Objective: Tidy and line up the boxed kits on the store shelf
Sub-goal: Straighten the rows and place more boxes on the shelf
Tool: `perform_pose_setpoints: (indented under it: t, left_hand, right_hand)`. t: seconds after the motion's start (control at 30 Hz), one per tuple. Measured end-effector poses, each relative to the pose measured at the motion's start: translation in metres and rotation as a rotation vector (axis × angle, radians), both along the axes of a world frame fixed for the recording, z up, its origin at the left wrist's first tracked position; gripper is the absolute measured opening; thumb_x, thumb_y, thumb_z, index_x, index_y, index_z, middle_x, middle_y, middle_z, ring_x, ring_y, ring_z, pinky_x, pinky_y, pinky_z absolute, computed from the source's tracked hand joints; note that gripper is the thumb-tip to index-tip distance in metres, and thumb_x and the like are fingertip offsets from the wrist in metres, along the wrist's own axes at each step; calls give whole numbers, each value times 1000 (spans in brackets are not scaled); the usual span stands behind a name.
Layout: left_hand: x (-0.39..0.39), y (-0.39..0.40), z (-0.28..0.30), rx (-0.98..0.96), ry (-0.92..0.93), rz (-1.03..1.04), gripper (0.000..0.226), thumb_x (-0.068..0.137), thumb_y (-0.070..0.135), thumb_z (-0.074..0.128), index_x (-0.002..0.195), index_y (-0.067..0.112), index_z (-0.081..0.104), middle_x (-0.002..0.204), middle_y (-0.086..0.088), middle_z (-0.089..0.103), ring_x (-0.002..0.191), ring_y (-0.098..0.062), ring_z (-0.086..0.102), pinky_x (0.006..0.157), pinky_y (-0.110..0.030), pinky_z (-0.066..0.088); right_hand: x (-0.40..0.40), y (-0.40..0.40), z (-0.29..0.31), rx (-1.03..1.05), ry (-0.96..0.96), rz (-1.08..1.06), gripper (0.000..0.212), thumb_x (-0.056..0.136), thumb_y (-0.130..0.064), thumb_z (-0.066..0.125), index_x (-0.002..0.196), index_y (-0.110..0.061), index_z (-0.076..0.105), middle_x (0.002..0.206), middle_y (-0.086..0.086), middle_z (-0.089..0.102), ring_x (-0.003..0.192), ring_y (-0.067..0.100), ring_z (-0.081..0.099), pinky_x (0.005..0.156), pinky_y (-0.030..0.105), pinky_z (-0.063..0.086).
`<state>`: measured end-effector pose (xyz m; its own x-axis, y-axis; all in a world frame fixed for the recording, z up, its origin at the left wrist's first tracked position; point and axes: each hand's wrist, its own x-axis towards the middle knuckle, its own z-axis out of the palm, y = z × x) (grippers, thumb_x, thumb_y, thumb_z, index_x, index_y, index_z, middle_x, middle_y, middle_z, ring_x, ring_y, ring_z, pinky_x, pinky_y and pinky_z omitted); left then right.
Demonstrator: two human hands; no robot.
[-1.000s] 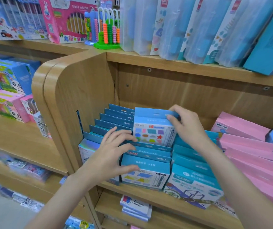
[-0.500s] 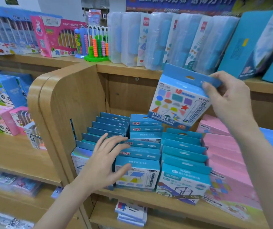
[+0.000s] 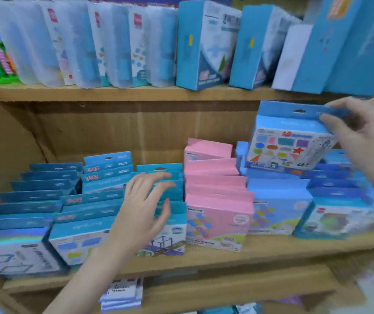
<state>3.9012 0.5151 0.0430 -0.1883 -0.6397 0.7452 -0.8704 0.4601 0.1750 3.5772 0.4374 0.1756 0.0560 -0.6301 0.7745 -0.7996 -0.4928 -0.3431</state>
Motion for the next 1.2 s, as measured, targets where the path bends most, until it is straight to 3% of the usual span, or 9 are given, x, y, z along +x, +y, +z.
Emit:
perform_pose_setpoints:
  t: [0.07, 0.13, 0.23, 0.27, 0.4, 0.53, 0.7, 0.9, 1.2]
  left_hand:
    - [-36, -17, 3, -1, -10, -55, 27, 82, 16, 46, 108, 13, 55, 116, -3, 54, 109, -20, 48, 100, -34, 29]
    - [-75, -33, 7, 9, -26, -93, 30, 80, 17, 46, 109, 15, 53, 118, -2, 53, 110, -20, 47, 99, -32, 28]
    - [-134, -61, 10, 26, -16, -100, 29, 82, 19, 46, 108, 14, 57, 119, -3, 56, 111, -21, 48, 94, -33, 32]
    - [-153, -70, 10, 29, -5, -100, 28, 82, 19, 46, 107, 13, 58, 119, -4, 56, 112, -22, 48, 93, -34, 33]
    - [-216, -104, 8, 29, -19, -87, 25, 84, 20, 46, 106, 14, 56, 118, -5, 54, 112, -25, 46, 95, -38, 31]
    - [-251, -118, 9, 22, -64, -38, 23, 83, 22, 47, 100, 13, 60, 115, -4, 58, 109, -25, 47, 95, -36, 28]
    - [-269, -126, 8, 69, -93, -24, 24, 84, 24, 45, 103, 17, 57, 114, -2, 56, 112, -23, 45, 98, -37, 27]
    - [-286, -135, 4, 145, -113, 3, 28, 86, 31, 44, 102, 16, 61, 114, 0, 56, 114, -21, 42, 99, -37, 26]
    - [-286, -138, -4, 213, -177, 41, 31, 88, 39, 40, 93, 20, 65, 106, 8, 60, 110, -16, 45, 97, -35, 27]
  right_hand:
    - [-46, -10, 2, -5, 45, -33, 34, 81, -44, 50, 107, -25, 58, 84, 14, 50, 87, 39, 52, 79, 52, 46]
    - [-95, -24, 5, 13, 70, -32, 36, 80, -53, 45, 109, -33, 51, 88, 19, 62, 84, 35, 59, 78, 53, 47]
    - [-160, -53, 3, 11, 35, -24, 33, 82, -57, 44, 106, -36, 54, 92, 4, 63, 79, 2, 58, 79, 16, 43]
    - [-177, -61, 2, 15, 27, -39, 35, 83, -53, 43, 109, -31, 53, 91, 3, 62, 77, 3, 57, 76, 12, 41]
    - [-221, -94, -9, -71, 19, -91, 27, 88, -32, 49, 107, -18, 62, 96, 17, 68, 79, 23, 59, 79, 38, 45]
    - [-233, -113, -19, -171, 130, -72, 20, 88, -12, 54, 102, -3, 65, 95, 18, 68, 82, 35, 57, 77, 33, 37]
    - [-245, -132, -31, -197, 21, -23, 18, 89, -10, 53, 100, -1, 65, 94, 18, 67, 84, 36, 56, 77, 33, 37]
    - [-238, -162, -49, -238, 57, -40, 17, 90, -10, 53, 97, -3, 66, 93, 14, 69, 77, 34, 56, 73, 29, 36]
    - [-215, -217, -73, 153, 333, -136, 23, 95, -20, 44, 108, -9, 60, 98, 12, 64, 89, 32, 57, 67, 35, 42]
